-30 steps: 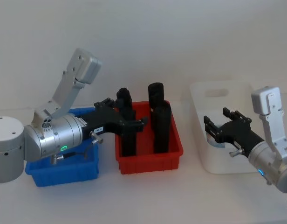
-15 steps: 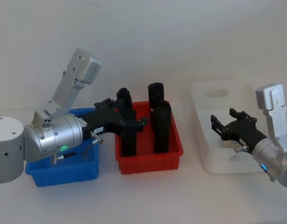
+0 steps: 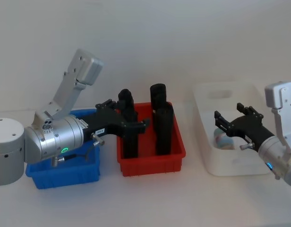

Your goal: Pick the cotton swabs from the blue box and place them into the white box.

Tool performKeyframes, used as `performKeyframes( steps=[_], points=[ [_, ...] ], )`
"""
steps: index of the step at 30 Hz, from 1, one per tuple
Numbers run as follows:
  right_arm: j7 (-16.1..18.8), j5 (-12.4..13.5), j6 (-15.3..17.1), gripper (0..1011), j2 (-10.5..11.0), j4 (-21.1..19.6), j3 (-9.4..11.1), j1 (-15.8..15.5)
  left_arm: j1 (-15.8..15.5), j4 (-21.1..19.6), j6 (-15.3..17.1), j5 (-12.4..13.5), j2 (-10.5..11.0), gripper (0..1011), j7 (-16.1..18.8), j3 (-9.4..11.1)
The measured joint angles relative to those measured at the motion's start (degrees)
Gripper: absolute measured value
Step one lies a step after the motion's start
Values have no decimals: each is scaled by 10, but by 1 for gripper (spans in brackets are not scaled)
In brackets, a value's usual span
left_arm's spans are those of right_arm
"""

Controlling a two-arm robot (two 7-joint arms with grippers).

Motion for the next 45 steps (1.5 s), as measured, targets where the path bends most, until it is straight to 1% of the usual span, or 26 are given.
performKeyframes(
  steps=[2, 4, 5, 6, 7, 9, 10, 30, 35, 40, 41, 45],
  points=[
    [0, 0, -3, 790, 0, -3, 1, -1, 0, 0, 0, 0, 0, 1004, 0, 0],
    [0, 0, -7, 805, 1, -7, 1, -3, 0, 0, 0, 0, 0, 1004, 0, 0],
    [0, 0, -8, 851, 2, -8, 1, -3, 0, 0, 0, 0, 0, 1004, 0, 0],
    [0, -1, -10, 873, 2, -9, 1, -4, 0, 0, 0, 0, 0, 1004, 0, 0],
    [-1, -1, -12, 923, 2, -12, 2, -5, 0, 0, 0, 0, 0, 1004, 0, 0],
    [-1, -2, -14, 953, 3, -15, 2, -6, 0, 0, 0, 0, 0, 1004, 0, 0],
    [-1, -3, -15, 998, 4, -17, 2, -7, 0, 0, 0, 0, 0, 1004, 0, 0],
    [-5, -7, -24, 1001, 7, -31, 4, -14, 0, 0, -1, 0, 0, 1004, 0, 0],
    [-8, -6, -24, 1001, 8, -39, 3, -21, 3, 0, -7, 1, 0, 1004, 8, 2],
    [-15, 0, -25, 1001, 13, -61, 2, -41, 17, -1, -36, 5, 0, 1004, 42, 11],
    [-16, 2, -25, 1001, 14, -65, 2, -45, 17, -1, -36, 5, 0, 1004, 42, 11],
    [-25, 9, -27, 1001, 19, -91, 1, -69, 32, -3, -66, 11, 0, 1004, 76, 20]
  ],
)
